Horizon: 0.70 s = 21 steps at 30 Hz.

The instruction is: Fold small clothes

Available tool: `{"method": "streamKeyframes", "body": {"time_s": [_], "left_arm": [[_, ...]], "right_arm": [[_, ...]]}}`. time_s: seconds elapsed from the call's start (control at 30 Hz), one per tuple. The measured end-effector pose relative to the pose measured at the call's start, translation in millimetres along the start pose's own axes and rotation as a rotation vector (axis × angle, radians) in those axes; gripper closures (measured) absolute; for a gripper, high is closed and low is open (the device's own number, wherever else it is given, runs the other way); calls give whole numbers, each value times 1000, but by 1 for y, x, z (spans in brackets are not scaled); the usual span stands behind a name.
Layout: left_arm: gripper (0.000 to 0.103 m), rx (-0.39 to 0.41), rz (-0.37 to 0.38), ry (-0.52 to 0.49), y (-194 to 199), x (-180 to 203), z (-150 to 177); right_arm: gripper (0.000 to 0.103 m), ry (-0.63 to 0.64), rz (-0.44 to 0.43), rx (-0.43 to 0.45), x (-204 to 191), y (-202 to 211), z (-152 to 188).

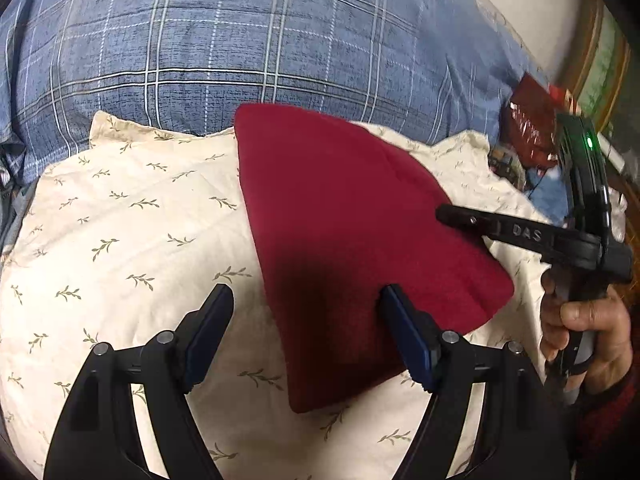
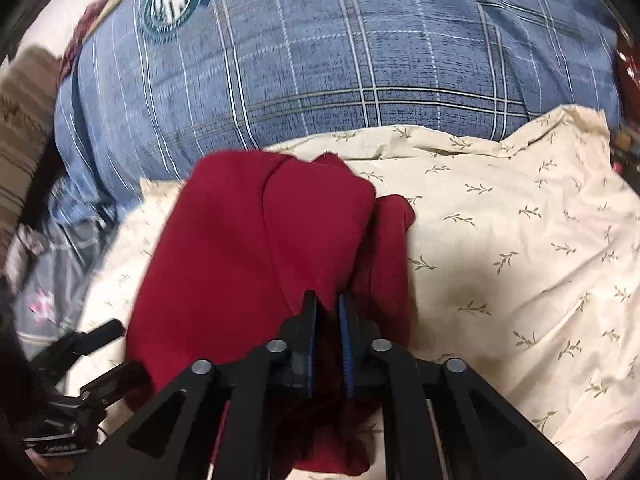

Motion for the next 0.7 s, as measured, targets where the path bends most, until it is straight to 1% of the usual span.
{"method": "streamKeyframes", "body": {"time_s": [0.03,0.1,0.13,0.23,0.3,0.43,0.5,0.53,0.57,0.63,0.7], "left_arm": [[26,-3,9,12,0,-1,-2],[26,-15,27,41,-3,-3,-4],[26,-19,29,47,-4,-4,-3],[26,-25,19,51,-7,-6,-2],[26,-25,18,51,-8,-6,-2],[26,-24,20,51,-8,-4,-3],[25,-23,18,50,-8,-4,-3],[25,-23,20,51,-8,-5,-4],[25,-22,23,57,-7,-6,-4],[24,-19,30,68,-7,-8,-7],[20,-18,53,96,-8,-10,-13]], "right_arm": [[65,-6,0,5,1,1,-1],[51,-14,22,3,8,1,-1],[50,-28,20,0,10,0,-1],[50,-91,-34,15,13,4,-1],[49,-88,-60,23,8,6,-3],[52,-9,-18,22,-5,-2,-8],[51,-25,-26,14,-6,-6,-10],[50,-41,-16,17,-3,-6,-11],[47,-58,-4,29,1,-4,-13],[27,-106,1,57,14,-1,-15],[22,-145,-26,65,22,-2,-15]]}}
Point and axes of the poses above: each gripper's, at about its wrist camera, not at the fingertips, and y roughly against the way its jaws point, x to its right, z to its underside, the point moved 7 cm from there along -y, roughly the way its jaws point, and after that the axes turned 7 degrees about y, right-handed, at the moved point
